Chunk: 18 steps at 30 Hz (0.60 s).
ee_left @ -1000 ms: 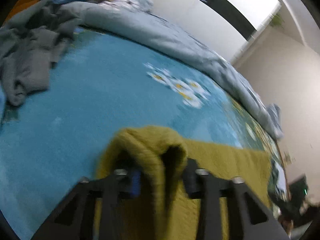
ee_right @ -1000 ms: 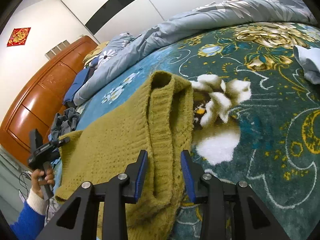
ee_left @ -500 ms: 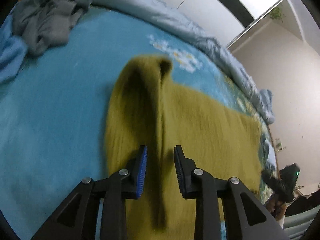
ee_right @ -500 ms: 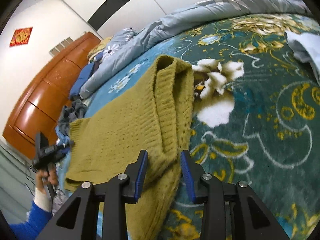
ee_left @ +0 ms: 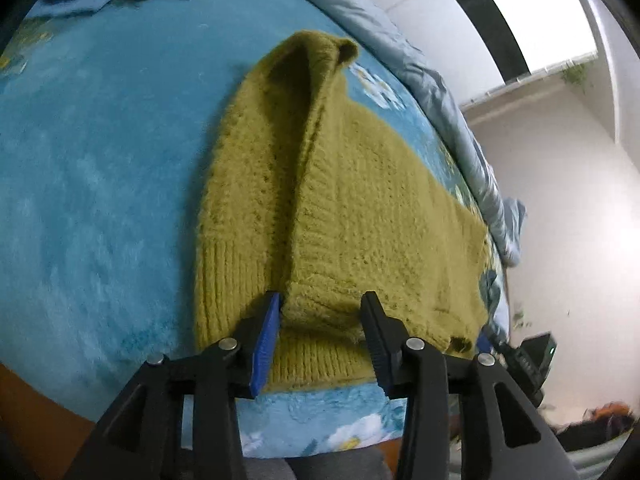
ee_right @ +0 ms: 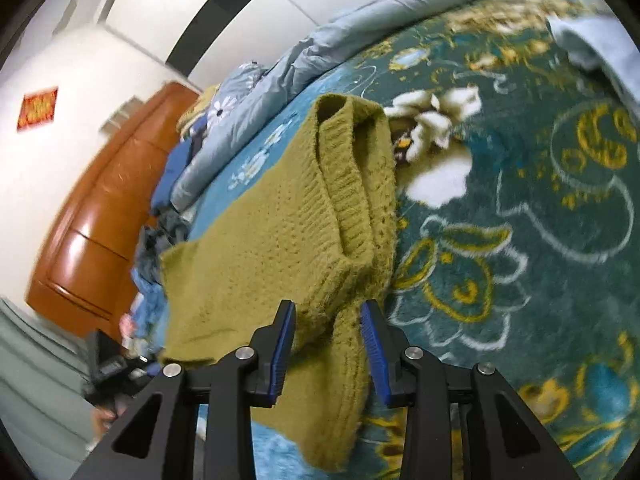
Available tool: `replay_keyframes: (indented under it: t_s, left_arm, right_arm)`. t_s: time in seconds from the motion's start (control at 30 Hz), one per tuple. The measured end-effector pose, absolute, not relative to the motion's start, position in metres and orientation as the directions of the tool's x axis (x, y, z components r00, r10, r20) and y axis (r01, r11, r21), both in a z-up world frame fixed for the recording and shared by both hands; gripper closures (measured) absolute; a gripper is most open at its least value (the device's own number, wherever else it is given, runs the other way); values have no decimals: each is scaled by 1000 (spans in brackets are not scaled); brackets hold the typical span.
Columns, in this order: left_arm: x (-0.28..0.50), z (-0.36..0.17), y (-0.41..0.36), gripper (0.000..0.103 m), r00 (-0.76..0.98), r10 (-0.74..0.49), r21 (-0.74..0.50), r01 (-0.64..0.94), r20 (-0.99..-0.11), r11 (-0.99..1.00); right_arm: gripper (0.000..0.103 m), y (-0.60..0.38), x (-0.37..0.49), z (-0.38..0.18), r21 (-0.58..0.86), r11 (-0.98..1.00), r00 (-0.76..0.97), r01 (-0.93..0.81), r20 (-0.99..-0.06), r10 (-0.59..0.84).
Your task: Fold clothes
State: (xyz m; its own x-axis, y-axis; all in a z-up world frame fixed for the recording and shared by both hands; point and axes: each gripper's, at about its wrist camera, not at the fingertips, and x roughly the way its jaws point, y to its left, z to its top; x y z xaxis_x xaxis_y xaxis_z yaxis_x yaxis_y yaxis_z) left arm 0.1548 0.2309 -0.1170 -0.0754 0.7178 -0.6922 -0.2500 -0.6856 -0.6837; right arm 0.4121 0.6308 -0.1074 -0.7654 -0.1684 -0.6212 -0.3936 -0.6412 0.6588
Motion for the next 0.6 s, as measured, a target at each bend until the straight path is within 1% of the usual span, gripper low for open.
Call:
replay_keyframes:
  t_s: [0.17, 0.27, 0.43, 0.5, 0.53, 0.6]
  left_arm:
    - [163, -113, 224, 60, -88, 723, -693, -227, -685, -684]
    - [165, -114, 226, 60, -83, 727, -699, -218, -682, -681]
    - [166, -120, 238, 60, -54, 731, -709, -203, -681, -675]
    - [166, -121, 240, 58, -51, 733, -714, -192, -678, -674]
    - [166, -121, 240, 54, -51, 735, -717, -182, -676, -673]
    - [162, -120, 245, 53, -58, 739, -724, -159, -672, -671]
  right_arm:
    - [65, 627, 418, -102, 652, -638, -769, -411, -623, -141]
    - [65, 624, 424, -94, 654, -643, -786, -399, -605, -128]
    - [65, 614, 412, -98, 675, -642, -778, -365, -599, -188]
    - [65, 613, 403, -106, 675, -631, -769, -381, -611, -189]
    - [65, 614, 400, -109, 679, -624, -768, -388, -612, -189]
    - [65, 616, 396, -113, 697, -601, -776, -391, -601, -193]
